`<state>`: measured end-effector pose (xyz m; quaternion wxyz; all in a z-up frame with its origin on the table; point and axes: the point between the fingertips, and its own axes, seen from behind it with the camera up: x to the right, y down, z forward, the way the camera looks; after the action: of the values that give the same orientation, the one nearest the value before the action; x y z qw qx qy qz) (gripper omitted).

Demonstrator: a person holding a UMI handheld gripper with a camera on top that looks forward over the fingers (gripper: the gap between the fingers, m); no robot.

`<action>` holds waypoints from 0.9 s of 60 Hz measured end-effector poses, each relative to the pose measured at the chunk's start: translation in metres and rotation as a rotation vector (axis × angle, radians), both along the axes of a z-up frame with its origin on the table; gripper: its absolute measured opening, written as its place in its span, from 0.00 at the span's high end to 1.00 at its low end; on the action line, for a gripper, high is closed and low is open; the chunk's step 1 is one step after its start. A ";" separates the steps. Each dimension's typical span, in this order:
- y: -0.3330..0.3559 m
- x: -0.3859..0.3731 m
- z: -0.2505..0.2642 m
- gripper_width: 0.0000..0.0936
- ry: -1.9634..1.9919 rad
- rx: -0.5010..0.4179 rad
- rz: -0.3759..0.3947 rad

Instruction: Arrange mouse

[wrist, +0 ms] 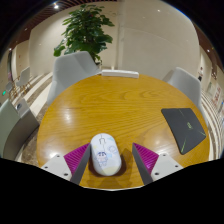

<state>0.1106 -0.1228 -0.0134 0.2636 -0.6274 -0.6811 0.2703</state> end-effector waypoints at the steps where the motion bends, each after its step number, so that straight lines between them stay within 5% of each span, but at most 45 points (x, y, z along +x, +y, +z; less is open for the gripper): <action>1: 0.000 -0.002 0.000 0.07 -0.004 -0.004 -0.006; 6: 0.001 -0.008 -0.002 0.10 -0.024 -0.027 -0.037; 12: 0.002 -0.008 -0.002 0.47 -0.033 -0.015 -0.051; 24: 0.003 -0.006 -0.004 0.61 -0.075 -0.013 -0.085; 41: 0.034 -0.039 0.084 0.63 0.004 -0.044 -0.112; 54: 0.165 -0.113 0.144 0.63 0.112 0.011 -0.183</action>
<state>-0.0029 0.0421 0.1310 0.3280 -0.6694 -0.6068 0.2760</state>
